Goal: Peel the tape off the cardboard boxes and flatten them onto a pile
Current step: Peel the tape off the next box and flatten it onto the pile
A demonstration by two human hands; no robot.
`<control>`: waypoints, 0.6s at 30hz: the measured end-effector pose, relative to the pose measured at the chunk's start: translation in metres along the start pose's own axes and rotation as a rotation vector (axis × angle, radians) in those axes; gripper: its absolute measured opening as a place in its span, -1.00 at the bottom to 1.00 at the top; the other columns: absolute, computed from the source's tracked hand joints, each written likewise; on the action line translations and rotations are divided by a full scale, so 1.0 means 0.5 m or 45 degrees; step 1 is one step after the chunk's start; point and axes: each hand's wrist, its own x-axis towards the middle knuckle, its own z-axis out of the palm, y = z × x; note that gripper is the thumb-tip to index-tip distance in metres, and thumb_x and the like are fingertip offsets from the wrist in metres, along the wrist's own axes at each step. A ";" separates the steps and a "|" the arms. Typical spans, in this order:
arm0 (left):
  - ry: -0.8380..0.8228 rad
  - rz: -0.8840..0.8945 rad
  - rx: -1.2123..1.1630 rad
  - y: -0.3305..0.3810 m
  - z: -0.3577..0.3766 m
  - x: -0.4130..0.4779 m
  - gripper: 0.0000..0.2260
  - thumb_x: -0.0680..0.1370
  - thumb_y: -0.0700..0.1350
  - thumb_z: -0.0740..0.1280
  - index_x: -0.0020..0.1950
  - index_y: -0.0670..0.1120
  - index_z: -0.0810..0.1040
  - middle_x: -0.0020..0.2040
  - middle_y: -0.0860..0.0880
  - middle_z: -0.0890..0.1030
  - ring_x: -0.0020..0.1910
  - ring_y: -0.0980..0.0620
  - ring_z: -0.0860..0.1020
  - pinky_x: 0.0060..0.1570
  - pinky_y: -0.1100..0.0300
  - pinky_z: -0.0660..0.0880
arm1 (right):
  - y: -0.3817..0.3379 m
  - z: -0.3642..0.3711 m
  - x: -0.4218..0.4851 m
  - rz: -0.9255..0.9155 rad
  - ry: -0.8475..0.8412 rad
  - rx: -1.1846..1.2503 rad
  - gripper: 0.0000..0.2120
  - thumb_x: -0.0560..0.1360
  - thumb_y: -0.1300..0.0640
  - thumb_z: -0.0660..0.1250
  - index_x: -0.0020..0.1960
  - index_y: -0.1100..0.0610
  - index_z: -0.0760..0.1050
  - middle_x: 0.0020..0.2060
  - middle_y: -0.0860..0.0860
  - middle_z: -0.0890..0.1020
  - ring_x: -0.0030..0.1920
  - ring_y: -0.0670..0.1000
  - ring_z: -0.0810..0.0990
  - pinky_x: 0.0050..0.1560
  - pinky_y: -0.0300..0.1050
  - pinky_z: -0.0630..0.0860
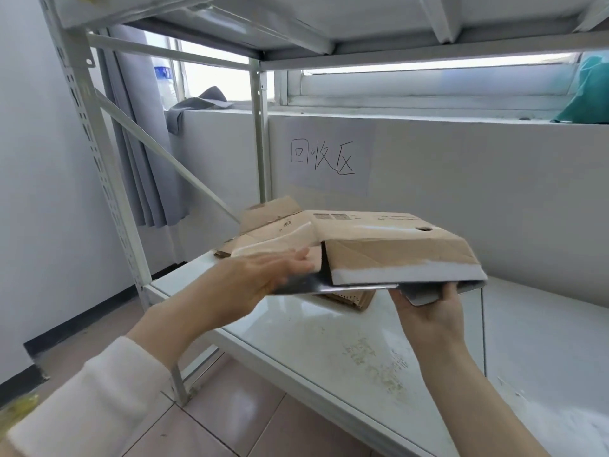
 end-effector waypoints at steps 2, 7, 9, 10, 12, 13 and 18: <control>-0.024 0.116 0.177 -0.022 0.032 -0.029 -0.50 0.50 -0.25 0.25 0.34 0.20 0.35 0.36 0.18 0.41 0.32 0.25 0.35 0.30 0.37 0.25 | 0.011 -0.013 -0.012 0.044 0.022 -0.004 -0.40 0.46 -0.36 0.05 0.35 -0.04 0.39 0.22 0.05 0.57 0.20 0.15 0.53 0.15 0.17 0.49; -0.243 0.096 0.188 -0.074 0.109 -0.125 -0.40 0.43 -0.32 0.30 0.38 0.15 0.35 0.40 0.16 0.37 0.34 0.21 0.36 0.34 0.37 0.21 | 0.071 -0.066 -0.047 0.205 0.326 -0.294 -0.64 0.56 -0.01 0.19 0.31 0.09 0.38 0.21 0.10 0.54 0.00 0.09 0.57 -0.07 0.07 0.53; -0.371 0.007 0.132 -0.089 0.143 -0.168 -0.41 0.48 -0.30 0.25 0.39 0.23 0.30 0.42 0.24 0.30 0.37 0.25 0.33 0.34 0.40 0.23 | 0.094 -0.091 -0.055 0.269 0.497 -0.422 -0.77 0.57 0.24 0.19 0.22 0.16 0.42 0.18 0.11 0.53 -0.06 0.07 0.55 0.06 0.05 0.49; -0.438 -0.047 0.116 -0.092 0.157 -0.185 -0.45 0.54 -0.25 0.21 0.39 0.29 0.25 0.44 0.27 0.26 0.39 0.25 0.31 0.36 0.36 0.25 | 0.102 -0.102 -0.058 0.308 0.556 -0.474 -0.79 0.56 0.30 0.19 0.18 0.19 0.43 0.16 0.12 0.51 -0.04 0.08 0.53 0.14 0.05 0.46; -0.620 -0.179 0.071 -0.090 0.171 -0.206 -0.68 0.63 0.02 0.09 0.31 0.38 0.23 0.44 0.31 0.26 0.38 0.20 0.33 0.36 0.31 0.26 | 0.110 -0.109 -0.069 0.363 0.608 -0.519 -0.72 0.56 0.36 0.16 0.25 0.22 0.37 0.17 0.17 0.49 0.04 0.12 0.47 0.21 0.08 0.42; -0.656 -0.256 -0.002 -0.084 0.175 -0.206 -0.74 0.58 0.18 -0.01 0.25 0.39 0.26 0.41 0.34 0.26 0.36 0.20 0.35 0.33 0.33 0.24 | 0.114 -0.112 -0.075 0.369 0.613 -0.531 -0.67 0.56 0.37 0.15 0.31 0.25 0.33 0.17 0.18 0.50 0.07 0.14 0.46 0.21 0.11 0.41; -0.134 -0.604 -0.372 -0.089 0.251 -0.107 -0.56 0.55 0.19 0.07 0.43 0.18 0.17 0.48 0.14 0.17 0.48 0.16 0.11 0.46 0.16 0.08 | 0.125 -0.114 -0.096 0.395 0.648 -0.554 -0.71 0.56 0.37 0.17 0.27 0.28 0.36 0.14 0.18 0.48 0.26 0.20 0.44 0.18 0.13 0.41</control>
